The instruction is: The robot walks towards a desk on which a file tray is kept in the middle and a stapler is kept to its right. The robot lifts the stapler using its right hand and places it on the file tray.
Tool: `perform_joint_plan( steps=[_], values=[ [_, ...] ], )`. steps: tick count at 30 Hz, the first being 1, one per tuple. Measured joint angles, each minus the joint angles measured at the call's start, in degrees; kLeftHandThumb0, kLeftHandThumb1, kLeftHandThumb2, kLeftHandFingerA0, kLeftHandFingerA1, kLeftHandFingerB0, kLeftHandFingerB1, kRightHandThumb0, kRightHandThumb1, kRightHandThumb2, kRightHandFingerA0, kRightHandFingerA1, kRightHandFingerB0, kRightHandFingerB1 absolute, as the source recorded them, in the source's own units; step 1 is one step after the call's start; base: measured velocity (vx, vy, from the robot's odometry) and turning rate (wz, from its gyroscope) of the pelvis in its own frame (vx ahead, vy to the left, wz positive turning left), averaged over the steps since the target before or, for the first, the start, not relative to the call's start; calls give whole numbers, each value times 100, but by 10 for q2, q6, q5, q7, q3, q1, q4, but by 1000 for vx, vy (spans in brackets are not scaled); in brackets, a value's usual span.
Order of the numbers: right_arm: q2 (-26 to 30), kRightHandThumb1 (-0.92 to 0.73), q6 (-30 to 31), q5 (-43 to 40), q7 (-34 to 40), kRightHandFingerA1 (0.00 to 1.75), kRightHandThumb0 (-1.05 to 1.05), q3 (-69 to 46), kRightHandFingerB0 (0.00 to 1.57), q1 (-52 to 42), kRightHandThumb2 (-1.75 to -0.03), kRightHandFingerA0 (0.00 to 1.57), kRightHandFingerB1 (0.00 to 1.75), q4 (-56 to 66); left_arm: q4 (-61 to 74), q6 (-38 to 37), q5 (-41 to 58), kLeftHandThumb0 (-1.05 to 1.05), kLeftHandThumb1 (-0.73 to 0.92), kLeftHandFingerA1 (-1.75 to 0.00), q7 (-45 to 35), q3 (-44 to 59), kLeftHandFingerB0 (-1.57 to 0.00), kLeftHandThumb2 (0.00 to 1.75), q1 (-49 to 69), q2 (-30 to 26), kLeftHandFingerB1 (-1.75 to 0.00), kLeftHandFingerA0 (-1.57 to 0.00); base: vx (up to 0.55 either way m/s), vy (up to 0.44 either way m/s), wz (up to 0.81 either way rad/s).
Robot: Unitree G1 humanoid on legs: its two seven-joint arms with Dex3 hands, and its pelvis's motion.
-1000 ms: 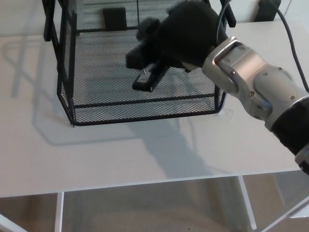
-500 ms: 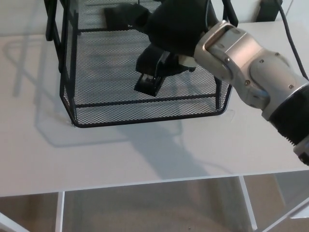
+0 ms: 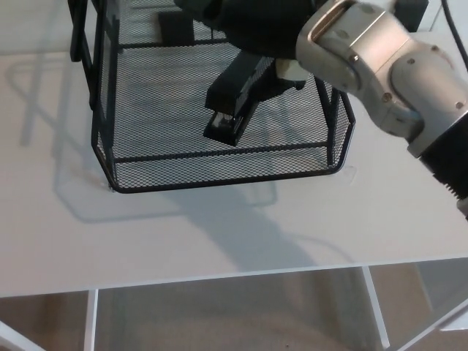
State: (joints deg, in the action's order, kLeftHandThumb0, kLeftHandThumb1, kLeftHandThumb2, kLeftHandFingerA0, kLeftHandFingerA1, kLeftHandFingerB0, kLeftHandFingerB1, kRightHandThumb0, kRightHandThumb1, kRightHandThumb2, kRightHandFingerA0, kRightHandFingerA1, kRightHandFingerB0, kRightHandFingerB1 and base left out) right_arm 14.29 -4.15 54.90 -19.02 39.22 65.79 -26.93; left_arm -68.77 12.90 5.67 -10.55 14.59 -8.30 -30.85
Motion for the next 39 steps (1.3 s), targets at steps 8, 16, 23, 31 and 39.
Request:
perform_joint_plan(
  steps=[8,16,23,31,39],
  values=[
    [36,-30,0,-21,-66,0,-69,-25,0,2,-65,0,11,13,0,0,0,-86,92,-77,0,0,-20,72,0,0,-68,-22,0,0,0],
    [97,-53,4,-52,-126,6,-92,-74,0,2,-87,0,5,37,0,0,0,-88,91,-80,0,-1,-21,76,1,0,-69,-25,0,0,0],
    [194,-58,19,-96,-183,118,-67,-176,0,-4,-59,79,35,66,0,0,0,-85,92,-81,0,-2,-21,75,4,0,-70,-25,0,0,0],
    [276,-49,43,-129,-236,22,-86,-294,7,-41,-88,0,21,75,1,0,0,-90,91,-76,0,-2,-13,74,6,0,-66,-19,0,0,0],
    [333,-48,53,-149,-275,24,-79,-400,6,-116,-87,0,19,76,1,0,0,-87,92,-78,0,-2,-20,75,8,1,-69,-23,0,0,0]
  ],
)
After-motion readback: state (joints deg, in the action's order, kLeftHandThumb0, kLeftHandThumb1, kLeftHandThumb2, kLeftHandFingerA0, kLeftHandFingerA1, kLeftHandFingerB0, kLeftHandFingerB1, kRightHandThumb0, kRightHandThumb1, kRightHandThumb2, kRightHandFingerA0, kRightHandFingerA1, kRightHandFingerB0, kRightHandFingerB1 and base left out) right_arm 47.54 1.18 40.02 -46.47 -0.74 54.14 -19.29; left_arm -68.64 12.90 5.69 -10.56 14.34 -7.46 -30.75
